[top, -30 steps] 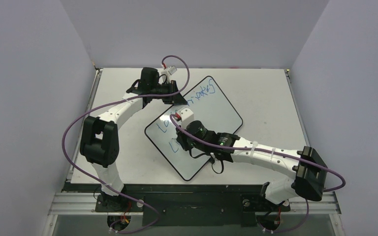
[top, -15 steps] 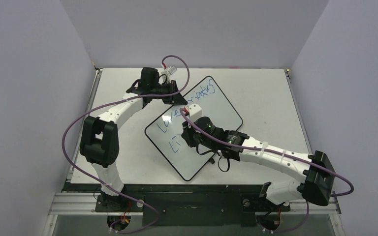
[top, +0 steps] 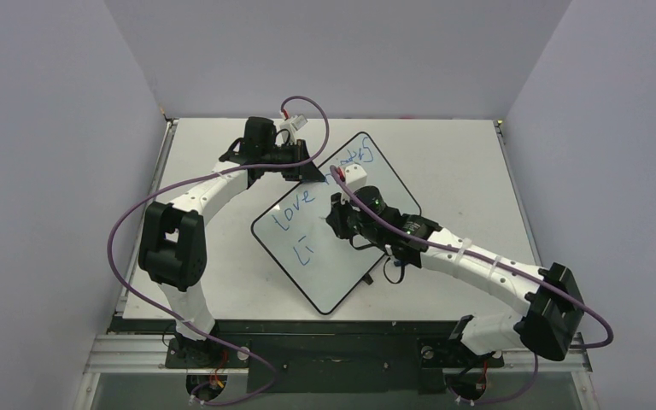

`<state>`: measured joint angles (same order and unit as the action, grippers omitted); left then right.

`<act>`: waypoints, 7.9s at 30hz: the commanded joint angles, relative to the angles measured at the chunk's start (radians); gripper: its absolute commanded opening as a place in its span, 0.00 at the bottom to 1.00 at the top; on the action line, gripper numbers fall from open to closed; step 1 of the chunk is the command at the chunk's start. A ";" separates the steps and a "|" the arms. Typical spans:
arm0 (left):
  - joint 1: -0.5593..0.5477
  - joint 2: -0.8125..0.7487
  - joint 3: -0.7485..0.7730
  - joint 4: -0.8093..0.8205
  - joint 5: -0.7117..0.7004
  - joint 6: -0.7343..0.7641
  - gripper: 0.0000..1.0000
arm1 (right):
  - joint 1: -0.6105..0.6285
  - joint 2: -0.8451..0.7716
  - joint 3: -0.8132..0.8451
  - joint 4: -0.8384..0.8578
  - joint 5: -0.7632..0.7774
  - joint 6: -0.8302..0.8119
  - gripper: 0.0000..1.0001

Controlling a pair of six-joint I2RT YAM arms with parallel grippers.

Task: Write a sentence on the whiteboard

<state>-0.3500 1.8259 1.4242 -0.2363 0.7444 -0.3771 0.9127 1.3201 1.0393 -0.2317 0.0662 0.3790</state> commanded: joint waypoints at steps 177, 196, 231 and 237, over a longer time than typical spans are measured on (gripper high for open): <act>-0.047 -0.008 0.047 -0.071 -0.037 0.086 0.00 | -0.041 -0.117 -0.073 -0.038 0.046 0.022 0.00; -0.064 0.011 0.167 -0.272 -0.082 0.151 0.00 | -0.064 -0.139 -0.102 0.012 -0.013 0.000 0.00; -0.067 -0.024 0.110 -0.268 -0.097 0.173 0.00 | -0.038 -0.065 -0.106 0.092 -0.168 -0.034 0.00; -0.067 -0.026 0.108 -0.268 -0.095 0.173 0.00 | -0.037 -0.034 -0.107 0.097 -0.145 -0.032 0.00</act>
<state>-0.3958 1.8244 1.5566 -0.4660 0.6769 -0.2756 0.8715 1.2675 0.8940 -0.1883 -0.1020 0.3553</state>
